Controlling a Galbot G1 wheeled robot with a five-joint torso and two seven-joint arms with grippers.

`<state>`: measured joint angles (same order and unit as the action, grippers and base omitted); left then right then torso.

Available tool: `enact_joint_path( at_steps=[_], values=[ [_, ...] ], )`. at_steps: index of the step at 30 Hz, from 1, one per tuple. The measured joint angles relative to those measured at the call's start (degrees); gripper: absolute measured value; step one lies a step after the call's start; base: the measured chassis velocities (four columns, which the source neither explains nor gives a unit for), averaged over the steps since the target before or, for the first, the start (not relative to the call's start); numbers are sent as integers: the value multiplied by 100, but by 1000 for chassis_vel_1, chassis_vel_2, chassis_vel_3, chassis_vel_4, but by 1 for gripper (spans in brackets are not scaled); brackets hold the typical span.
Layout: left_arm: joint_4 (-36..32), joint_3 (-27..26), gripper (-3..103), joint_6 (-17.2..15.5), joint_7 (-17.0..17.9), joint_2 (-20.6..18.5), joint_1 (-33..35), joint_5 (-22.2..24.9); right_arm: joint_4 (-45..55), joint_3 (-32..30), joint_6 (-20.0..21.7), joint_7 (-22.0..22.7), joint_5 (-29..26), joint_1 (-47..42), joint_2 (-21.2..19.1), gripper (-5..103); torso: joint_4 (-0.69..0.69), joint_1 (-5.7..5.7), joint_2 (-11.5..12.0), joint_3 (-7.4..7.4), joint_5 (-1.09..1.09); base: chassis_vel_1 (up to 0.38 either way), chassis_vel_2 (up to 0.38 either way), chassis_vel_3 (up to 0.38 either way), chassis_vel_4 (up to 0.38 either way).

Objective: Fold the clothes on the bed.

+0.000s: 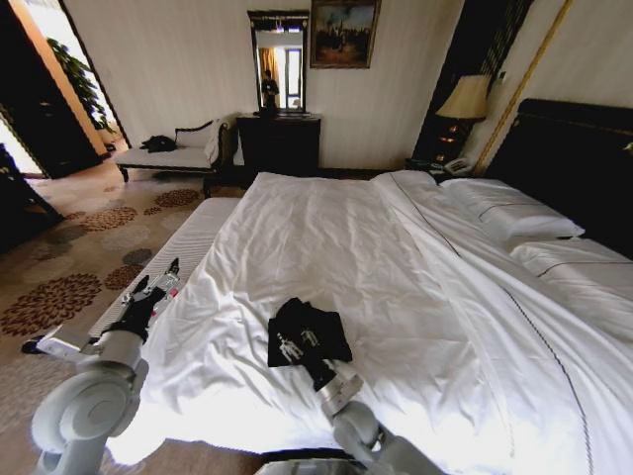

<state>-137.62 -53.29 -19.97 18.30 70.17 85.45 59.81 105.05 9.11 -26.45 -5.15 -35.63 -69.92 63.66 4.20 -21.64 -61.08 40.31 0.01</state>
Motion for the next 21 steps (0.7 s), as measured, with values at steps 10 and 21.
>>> enact_joint_path(
  at_steps=[10,21],
  values=[
    [38,164,100,-25,-1,77,-35,-188,189,63,109,-186,402,-170,-302,100,0,0,0,0,0,0,0,0,0],
    [46,180,100,-50,25,118,-25,-217,-173,-15,1289,1219,1233,-345,-326,100,0,0,0,0,0,0,0,0,0]
  ],
)
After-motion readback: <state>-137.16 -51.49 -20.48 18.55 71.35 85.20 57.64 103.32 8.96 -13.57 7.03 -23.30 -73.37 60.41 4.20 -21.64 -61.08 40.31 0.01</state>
